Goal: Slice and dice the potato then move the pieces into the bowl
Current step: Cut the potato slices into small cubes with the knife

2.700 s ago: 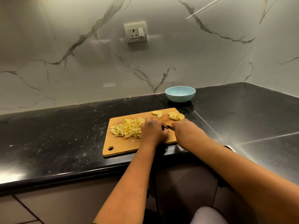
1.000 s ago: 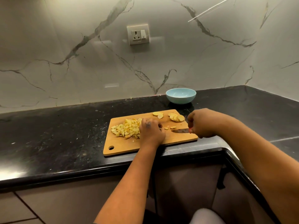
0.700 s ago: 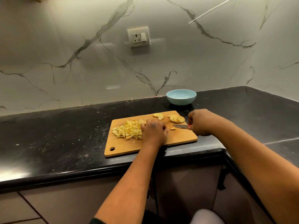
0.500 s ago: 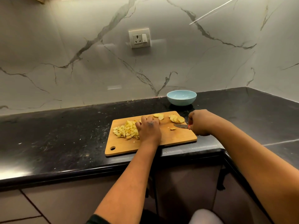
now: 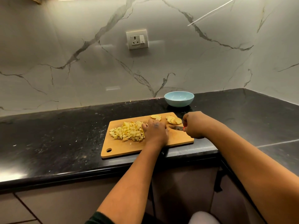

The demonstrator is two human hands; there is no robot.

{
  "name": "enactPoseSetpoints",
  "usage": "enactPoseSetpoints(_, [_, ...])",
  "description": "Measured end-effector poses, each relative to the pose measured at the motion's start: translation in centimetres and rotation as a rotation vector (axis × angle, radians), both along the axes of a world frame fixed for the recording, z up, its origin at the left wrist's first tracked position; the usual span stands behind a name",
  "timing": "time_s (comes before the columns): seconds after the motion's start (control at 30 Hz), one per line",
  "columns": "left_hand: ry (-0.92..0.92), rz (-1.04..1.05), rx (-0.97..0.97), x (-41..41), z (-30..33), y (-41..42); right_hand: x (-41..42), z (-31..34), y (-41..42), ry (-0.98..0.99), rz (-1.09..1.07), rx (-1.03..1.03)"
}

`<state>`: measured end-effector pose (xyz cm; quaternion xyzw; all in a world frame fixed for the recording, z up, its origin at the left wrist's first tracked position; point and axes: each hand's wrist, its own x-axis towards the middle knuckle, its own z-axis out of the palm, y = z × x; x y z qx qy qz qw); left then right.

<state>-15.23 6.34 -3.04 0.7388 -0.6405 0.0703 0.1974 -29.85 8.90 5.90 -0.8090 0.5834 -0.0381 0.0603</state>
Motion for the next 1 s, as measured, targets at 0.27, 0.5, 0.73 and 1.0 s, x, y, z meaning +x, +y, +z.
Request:
enactPoseSetpoints(0.27, [0.188, 0.084, -0.049, 1.6, -0.9, 0.9, 1.8, -0.9, 0.8, -0.041, 0.049, 0.000])
enactPoseSetpoints(0.5, [0.262, 0.104, -0.089, 1.5, -0.7, 1.1, 2.6, -1.0, 1.4, 0.021, 0.022, 0.047])
enactPoseSetpoints(0.73, [0.230, 0.108, -0.105, 1.5, -0.8, 1.0, 4.0, -1.3, 2.4, 0.096, 0.069, 0.110])
enactPoseSetpoints(1.0, [0.177, 0.098, -0.139, 1.5, -1.1, 1.2, 1.0, 1.0, 2.4, 0.119, 0.073, 0.081])
